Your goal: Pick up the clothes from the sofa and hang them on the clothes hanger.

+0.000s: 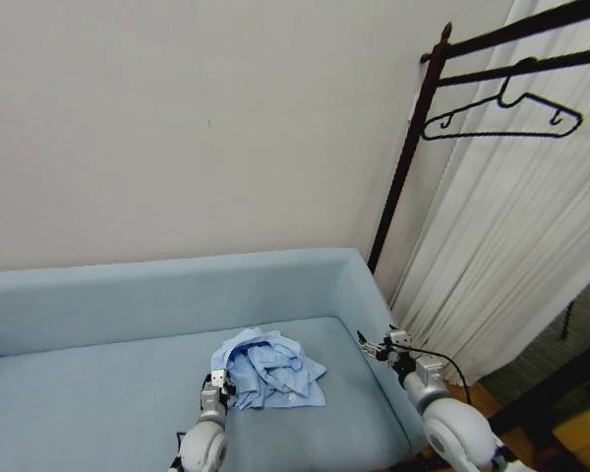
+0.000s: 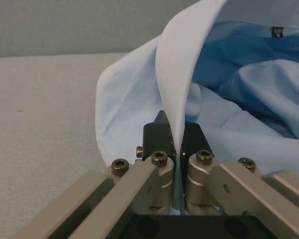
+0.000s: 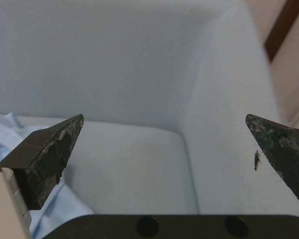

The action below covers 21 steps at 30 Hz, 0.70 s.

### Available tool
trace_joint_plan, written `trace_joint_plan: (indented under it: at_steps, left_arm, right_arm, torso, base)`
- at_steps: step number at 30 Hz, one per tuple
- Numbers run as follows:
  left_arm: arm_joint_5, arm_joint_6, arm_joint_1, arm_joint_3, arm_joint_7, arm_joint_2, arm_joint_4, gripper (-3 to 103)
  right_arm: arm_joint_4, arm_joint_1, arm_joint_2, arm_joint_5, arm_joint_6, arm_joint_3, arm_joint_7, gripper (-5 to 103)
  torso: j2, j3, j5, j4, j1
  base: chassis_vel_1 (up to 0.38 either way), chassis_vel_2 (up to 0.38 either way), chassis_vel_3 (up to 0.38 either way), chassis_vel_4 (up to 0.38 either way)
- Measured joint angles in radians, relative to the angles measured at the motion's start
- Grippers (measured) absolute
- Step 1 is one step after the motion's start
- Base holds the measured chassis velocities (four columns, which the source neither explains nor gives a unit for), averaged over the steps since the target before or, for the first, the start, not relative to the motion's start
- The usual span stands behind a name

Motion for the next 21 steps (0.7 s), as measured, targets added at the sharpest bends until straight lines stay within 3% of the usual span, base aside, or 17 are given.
trace_joint_plan:
  at_steps: [5, 6, 11, 12, 16, 21]
  left_arm:
    - [0.012, -0.002, 0.006, -0.007, 0.004, 0.009, -0.023, 0]
    - [0.012, -0.002, 0.006, -0.007, 0.004, 0.009, -0.023, 0]
    - [0.017, -0.004, 0.001, -0.011, 0.006, 0.011, -0.025, 0]
    - [0.017, -0.004, 0.001, -0.011, 0.006, 0.011, -0.025, 0]
    - [0.021, -0.006, -0.004, -0.012, 0.009, 0.01, -0.024, 0]
    - [0.023, -0.006, -0.007, -0.012, 0.009, 0.01, -0.024, 0]
  right_arm:
    - [-0.081, 0.172, -0.072, 0.108, -0.036, -0.155, -0.034, 100]
    - [-0.081, 0.172, -0.072, 0.108, -0.036, -0.155, -0.034, 100]
    - [-0.175, 0.407, -0.089, 0.264, -0.089, -0.385, -0.027, 100]
    - [-0.175, 0.407, -0.089, 0.264, -0.089, -0.385, -0.027, 100]
    - [-0.317, 0.579, -0.016, 0.343, -0.11, -0.558, -0.014, 100]
    - [-0.445, 0.648, 0.083, 0.347, -0.112, -0.636, -0.019, 100]
  torso:
    - [0.0, 0.0, 0.0002, 0.0, 0.0]
    - [0.0, 0.0, 0.0002, 0.0, 0.0]
    - [0.0, 0.0, -0.0001, 0.0, 0.0]
    - [0.0, 0.0, -0.0001, 0.0, 0.0]
    - [0.0, 0.0, -0.0001, 0.0003, 0.0]
    - [0.0, 0.0, -0.0001, 0.0002, 0.0]
  base:
    - [0.0, 0.0, 0.0, 0.0]
    - [0.0, 0.0, 0.0, 0.0]
    - [0.0, 0.0, 0.0, 0.0]
    - [0.0, 0.0, 0.0, 0.0]
    - [0.0, 0.0, 0.0, 0.0]
    - [0.0, 0.0, 0.0, 0.0]
